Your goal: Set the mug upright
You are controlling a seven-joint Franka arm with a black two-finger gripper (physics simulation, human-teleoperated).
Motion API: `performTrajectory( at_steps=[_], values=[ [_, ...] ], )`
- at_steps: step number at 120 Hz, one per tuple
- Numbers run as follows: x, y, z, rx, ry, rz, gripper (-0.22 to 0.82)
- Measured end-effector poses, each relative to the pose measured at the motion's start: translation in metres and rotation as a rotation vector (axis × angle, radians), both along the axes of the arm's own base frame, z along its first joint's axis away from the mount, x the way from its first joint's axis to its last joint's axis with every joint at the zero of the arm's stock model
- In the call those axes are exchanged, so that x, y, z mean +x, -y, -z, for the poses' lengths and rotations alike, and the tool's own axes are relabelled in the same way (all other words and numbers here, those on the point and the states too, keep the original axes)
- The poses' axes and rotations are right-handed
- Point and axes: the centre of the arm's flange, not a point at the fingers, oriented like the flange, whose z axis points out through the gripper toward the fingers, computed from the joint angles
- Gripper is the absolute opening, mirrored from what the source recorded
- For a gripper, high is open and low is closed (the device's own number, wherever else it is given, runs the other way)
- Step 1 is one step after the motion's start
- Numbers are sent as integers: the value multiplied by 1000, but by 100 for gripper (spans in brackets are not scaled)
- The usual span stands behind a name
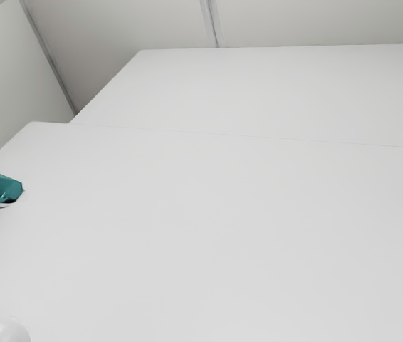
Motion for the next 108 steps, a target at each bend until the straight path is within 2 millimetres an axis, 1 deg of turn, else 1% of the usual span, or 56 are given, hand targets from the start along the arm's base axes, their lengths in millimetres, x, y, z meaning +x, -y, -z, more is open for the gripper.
performTrajectory(
  at_steps=[8,23,36,48,64,74,82,91,108],
  values=[
    [3,7,3,-1,-9,12,55],
    [-4,12,18,-12,-41,9,52],
    [-6,12,17,-8,-41,3,43],
    [-4,11,6,12,-34,0,30],
    [1,10,-13,48,-24,2,9],
    [5,12,-20,66,-22,9,-1],
    [9,14,-27,81,-21,14,-7],
    [13,16,-34,94,-20,20,-11],
    [20,20,-49,122,-19,30,-14]
  ],
)
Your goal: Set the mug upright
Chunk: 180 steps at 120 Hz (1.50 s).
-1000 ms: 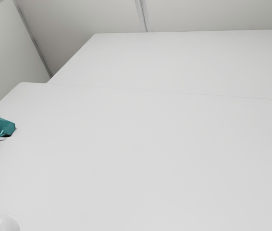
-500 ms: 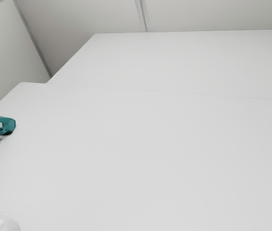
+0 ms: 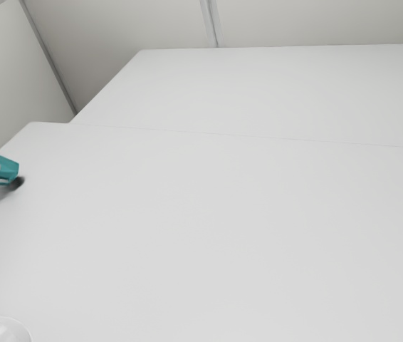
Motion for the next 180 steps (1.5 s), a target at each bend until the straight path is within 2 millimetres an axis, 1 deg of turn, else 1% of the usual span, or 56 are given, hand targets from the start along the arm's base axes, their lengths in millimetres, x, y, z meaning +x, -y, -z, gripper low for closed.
performTrajectory(
  at_steps=[4,11,17,24,38,49,60,70,77,84,93,99,104,110,117,127,143,153,158,170,180],
  values=[
    [1,2,-7,10,0,2,-14],
    [2,16,-18,24,-28,14,-15],
    [5,35,-28,49,-80,29,-15],
    [15,64,-42,70,-125,53,-15],
    [37,140,-81,132,-194,102,-15],
    [47,199,-100,195,-277,124,-15],
    [63,262,-114,250,-332,170,-15],
    [67,320,-133,331,-403,233,-15],
    [74,362,-144,388,-461,287,-15],
    [85,402,-148,428,-518,335,-15],
    [97,451,-146,461,-584,379,-15],
    [103,480,-142,476,-624,395,-15],
    [107,500,-138,480,-656,398,-15],
    [110,516,-132,477,-692,387,-15],
    [111,529,-127,466,-733,361,-16],
    [110,538,-120,442,-789,314,-16],
    [95,551,-102,392,-883,238,-16],
    [94,562,-97,403,-909,205,-16],
    [96,572,-95,417,-913,196,-15],
    [99,605,-91,445,-919,192,-16],
    [100,623,-87,452,-931,175,-16]
  ],
)
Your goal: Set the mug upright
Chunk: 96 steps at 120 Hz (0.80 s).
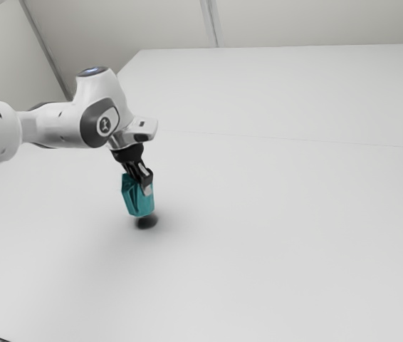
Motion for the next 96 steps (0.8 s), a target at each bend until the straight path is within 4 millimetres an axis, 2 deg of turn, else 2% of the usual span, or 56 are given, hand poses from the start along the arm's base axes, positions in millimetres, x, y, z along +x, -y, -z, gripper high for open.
performTrajectory(
  at_steps=[20,58,96],
  values=[
    [0,15,6,13,-14,-62,-16],
    [-7,7,30,113,-47,-148,-16],
    [-6,6,37,166,-49,-226,-16]
  ],
)
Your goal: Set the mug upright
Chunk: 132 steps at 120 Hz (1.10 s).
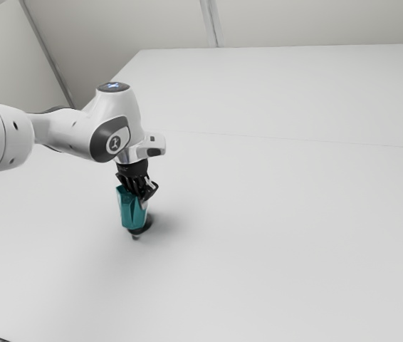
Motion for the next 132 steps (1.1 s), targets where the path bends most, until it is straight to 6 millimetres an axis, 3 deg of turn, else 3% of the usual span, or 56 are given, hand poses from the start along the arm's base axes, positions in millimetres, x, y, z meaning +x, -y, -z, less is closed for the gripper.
performTrajectory(
  at_steps=[10,32,49,66,83,94,132],
  values=[
    [0,1,0,3,-1,-22,-12],
    [-1,5,-16,2,20,-71,13],
    [6,11,-67,-23,114,-119,28],
    [9,18,-105,-51,179,-152,38],
    [24,24,-152,-65,228,-157,49],
    [33,25,-190,-73,263,-146,53],
    [28,0,-269,-69,277,-94,59]
  ],
)
